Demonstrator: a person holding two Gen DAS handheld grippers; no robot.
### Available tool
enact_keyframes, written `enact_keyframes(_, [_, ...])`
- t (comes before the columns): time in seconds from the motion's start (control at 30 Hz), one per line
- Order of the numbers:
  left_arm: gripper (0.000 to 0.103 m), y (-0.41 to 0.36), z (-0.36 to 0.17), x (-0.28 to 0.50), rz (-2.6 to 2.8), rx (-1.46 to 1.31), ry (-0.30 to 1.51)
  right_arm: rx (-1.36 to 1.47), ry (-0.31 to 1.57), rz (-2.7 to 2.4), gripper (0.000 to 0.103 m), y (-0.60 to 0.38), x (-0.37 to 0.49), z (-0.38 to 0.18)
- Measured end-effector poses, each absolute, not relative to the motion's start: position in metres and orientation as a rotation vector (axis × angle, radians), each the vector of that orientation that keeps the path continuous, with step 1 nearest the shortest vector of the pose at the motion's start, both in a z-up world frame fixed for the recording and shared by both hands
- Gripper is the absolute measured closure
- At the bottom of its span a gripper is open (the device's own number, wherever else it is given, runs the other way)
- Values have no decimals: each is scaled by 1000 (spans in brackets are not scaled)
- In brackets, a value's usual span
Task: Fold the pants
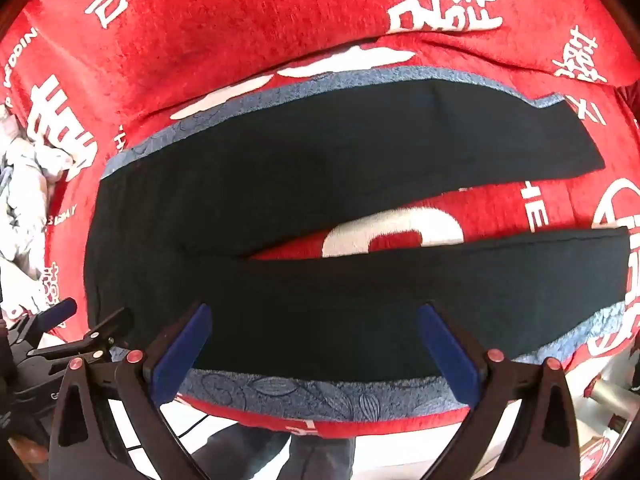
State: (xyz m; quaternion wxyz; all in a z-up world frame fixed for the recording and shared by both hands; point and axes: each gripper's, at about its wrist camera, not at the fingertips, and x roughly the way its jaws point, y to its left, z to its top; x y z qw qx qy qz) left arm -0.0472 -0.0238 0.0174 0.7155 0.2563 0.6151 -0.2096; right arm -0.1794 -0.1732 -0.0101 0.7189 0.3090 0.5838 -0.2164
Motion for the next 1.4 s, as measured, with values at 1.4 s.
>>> enact_keyframes(1.4, [0,10,5,-43,-493,566,1367,585,1308,-545,0,-141,-197,-15])
